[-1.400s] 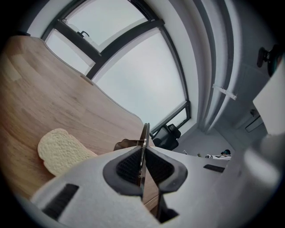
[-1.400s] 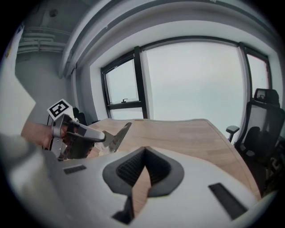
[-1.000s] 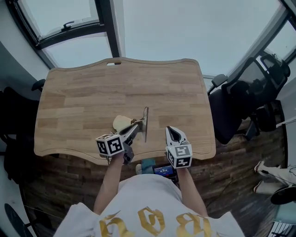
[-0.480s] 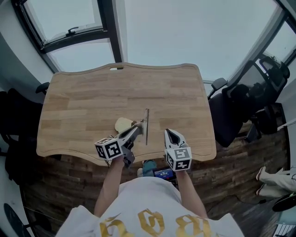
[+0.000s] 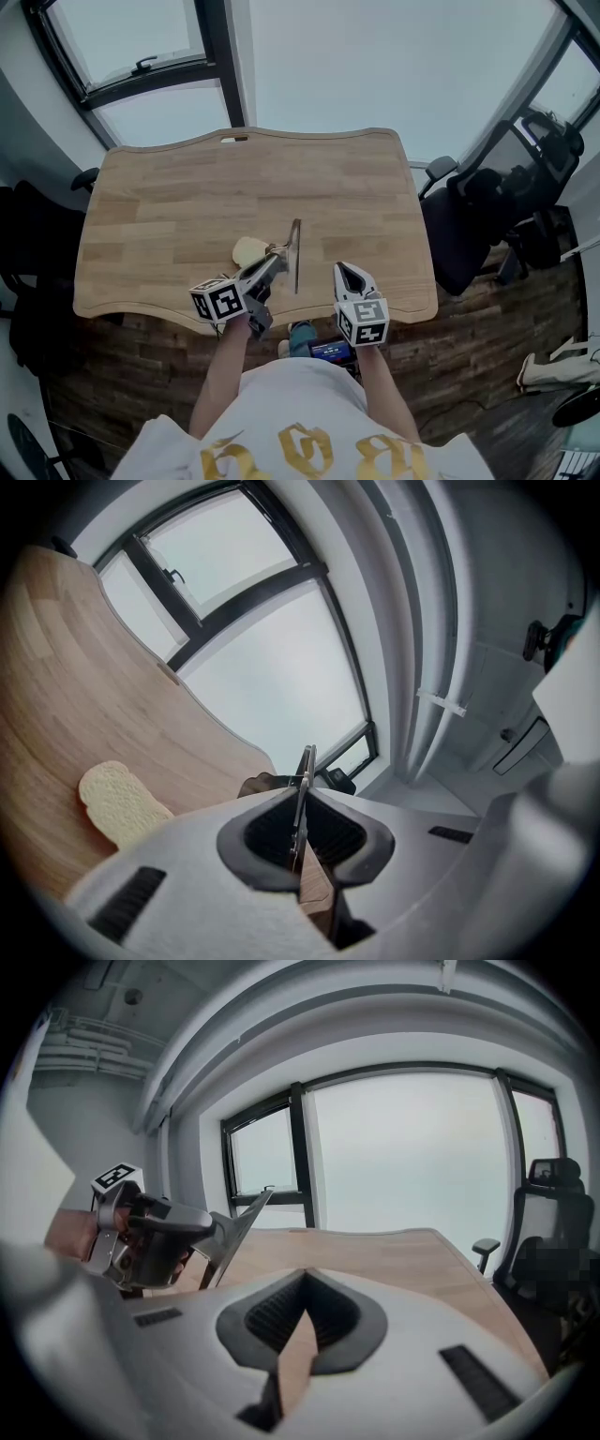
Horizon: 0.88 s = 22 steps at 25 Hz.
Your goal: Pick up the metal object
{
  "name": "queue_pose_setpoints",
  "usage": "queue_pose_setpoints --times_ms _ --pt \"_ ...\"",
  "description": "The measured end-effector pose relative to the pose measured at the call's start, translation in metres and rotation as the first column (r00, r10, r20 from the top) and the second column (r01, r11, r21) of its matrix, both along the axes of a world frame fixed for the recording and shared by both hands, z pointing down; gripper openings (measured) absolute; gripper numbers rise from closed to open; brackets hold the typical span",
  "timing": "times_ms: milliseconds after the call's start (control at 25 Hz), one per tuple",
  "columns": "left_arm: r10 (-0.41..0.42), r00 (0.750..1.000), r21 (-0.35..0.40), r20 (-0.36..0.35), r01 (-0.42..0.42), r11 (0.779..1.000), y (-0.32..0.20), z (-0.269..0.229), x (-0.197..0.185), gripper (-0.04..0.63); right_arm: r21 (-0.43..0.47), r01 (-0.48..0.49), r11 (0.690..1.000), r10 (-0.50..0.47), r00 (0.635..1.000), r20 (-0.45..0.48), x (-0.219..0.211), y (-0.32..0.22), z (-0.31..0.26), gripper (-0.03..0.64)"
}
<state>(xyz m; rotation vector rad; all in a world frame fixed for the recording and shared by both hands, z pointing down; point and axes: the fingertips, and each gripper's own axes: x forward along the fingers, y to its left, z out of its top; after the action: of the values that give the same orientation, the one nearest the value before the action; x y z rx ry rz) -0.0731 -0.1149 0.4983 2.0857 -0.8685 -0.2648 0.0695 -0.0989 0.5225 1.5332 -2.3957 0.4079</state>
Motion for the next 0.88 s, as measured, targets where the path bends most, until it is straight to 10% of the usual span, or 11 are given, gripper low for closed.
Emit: queue_pose_setpoints --times_ms 880 --pt "-0.009 1.000 -0.053 -0.025 0.008 0.999 0.002 0.017 -0.009 0.041 -0.014 0.009 1.000 -0.009 1.000 -0.005 -0.009 0.003 0.008 0.011"
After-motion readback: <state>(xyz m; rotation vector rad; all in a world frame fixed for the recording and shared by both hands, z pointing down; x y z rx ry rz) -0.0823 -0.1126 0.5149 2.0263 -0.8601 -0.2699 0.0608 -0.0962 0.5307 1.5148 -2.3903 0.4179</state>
